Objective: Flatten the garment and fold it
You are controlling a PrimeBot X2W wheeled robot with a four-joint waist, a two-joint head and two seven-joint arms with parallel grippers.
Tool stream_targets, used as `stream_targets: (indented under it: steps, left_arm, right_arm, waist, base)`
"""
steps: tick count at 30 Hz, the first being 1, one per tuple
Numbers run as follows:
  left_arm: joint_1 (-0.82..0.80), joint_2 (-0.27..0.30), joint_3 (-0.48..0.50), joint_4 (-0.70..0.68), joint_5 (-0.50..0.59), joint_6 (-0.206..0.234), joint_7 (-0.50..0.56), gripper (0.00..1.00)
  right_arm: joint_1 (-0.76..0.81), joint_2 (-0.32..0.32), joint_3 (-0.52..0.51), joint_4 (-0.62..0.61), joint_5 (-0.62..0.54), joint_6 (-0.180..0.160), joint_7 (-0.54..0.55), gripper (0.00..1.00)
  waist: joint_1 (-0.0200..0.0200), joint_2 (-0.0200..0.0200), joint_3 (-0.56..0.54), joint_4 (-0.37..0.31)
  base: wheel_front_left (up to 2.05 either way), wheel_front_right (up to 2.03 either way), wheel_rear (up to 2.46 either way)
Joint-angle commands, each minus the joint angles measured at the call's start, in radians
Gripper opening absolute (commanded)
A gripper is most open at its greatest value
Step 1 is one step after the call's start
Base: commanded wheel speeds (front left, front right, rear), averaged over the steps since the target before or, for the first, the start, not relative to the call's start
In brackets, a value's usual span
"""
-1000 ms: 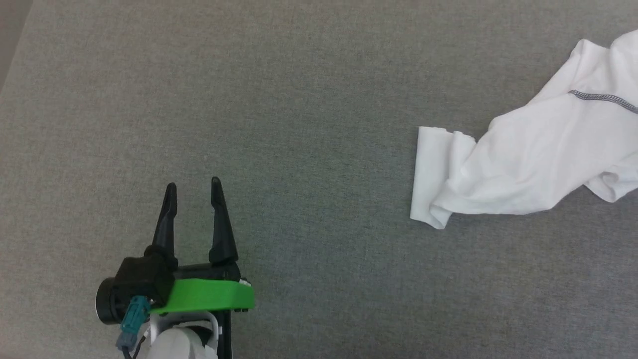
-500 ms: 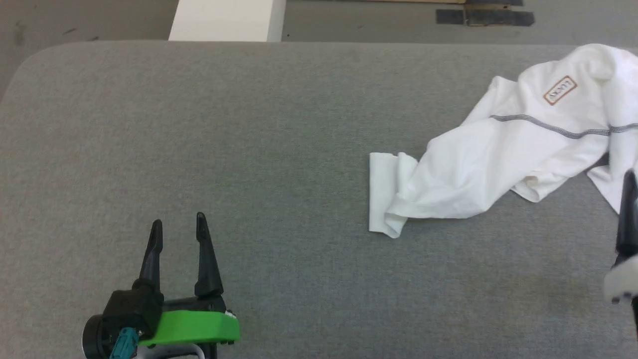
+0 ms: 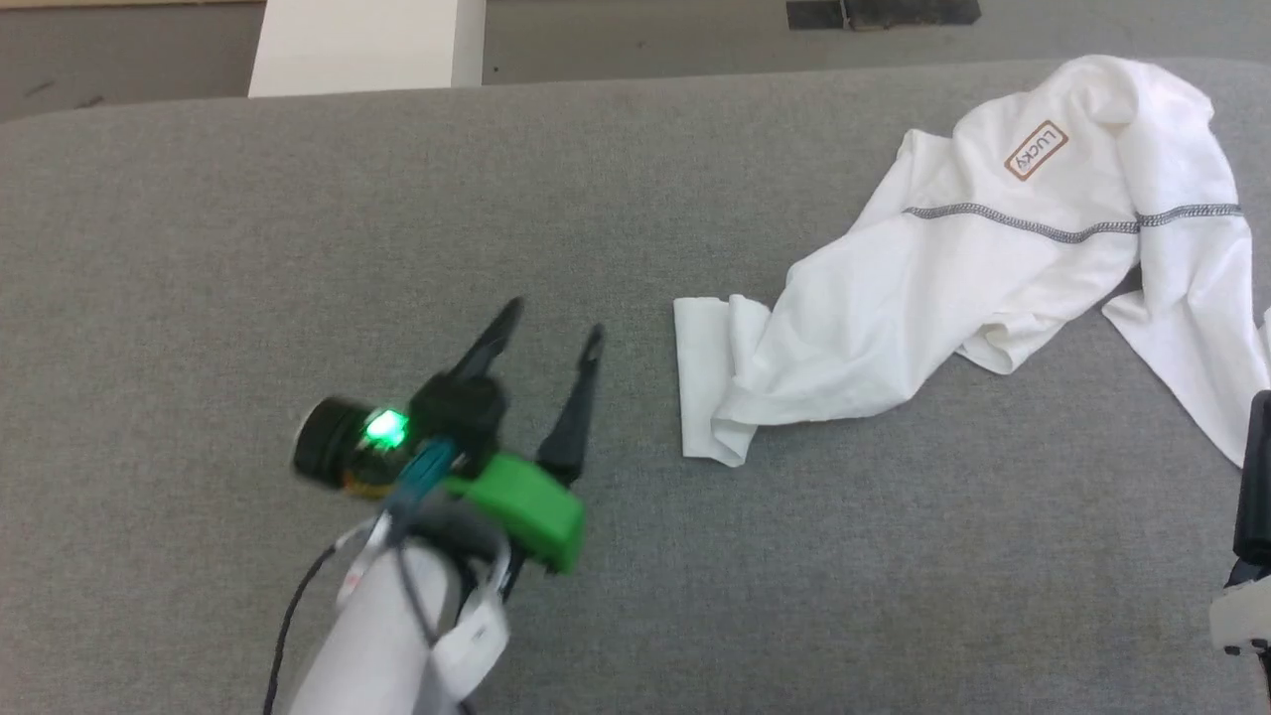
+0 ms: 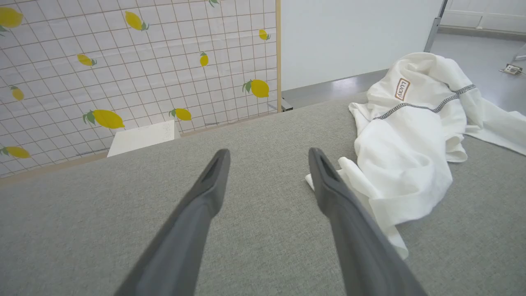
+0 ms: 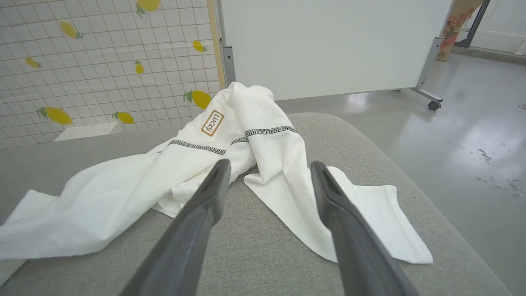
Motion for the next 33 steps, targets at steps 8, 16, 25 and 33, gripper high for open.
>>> stream_targets:
  steps: [8,16,25,33]
  left_arm:
    - [-0.249,-0.013,-0.167,0.183,-0.001,-0.083,0.250,1.00]
    - [-0.335,-0.026,-0.232,0.317,-0.058,-0.091,0.343,1.00]
    - [-0.332,-0.036,-0.264,0.457,-0.091,-0.082,0.403,0.00]
    - [-0.262,-0.022,-0.134,0.337,-0.172,0.021,0.265,0.00]
  right_arm:
    - [-0.049,0.001,0.034,-0.006,0.017,-0.002,-0.006,1.00]
    - [-0.066,0.001,0.052,0.019,0.029,-0.002,-0.020,1.00]
    - [-0.080,0.001,0.069,0.062,0.040,-0.002,-0.034,1.00]
    - [-0.054,0.001,0.048,0.070,0.030,-0.002,-0.025,1.00]
  waist:
    - [0.0000,0.0000,0.092,-0.019]
    - [0.0000,0.0000,0.148,-0.062]
    - [0.0000,0.0000,0.141,-0.085]
    - [0.0000,0.0000,0.040,-0.040]
  base:
    - [0.00,0.00,0.00]
    - [0.00,0.00,0.00]
    - [0.00,0.00,0.00]
    - [0.00,0.00,0.00]
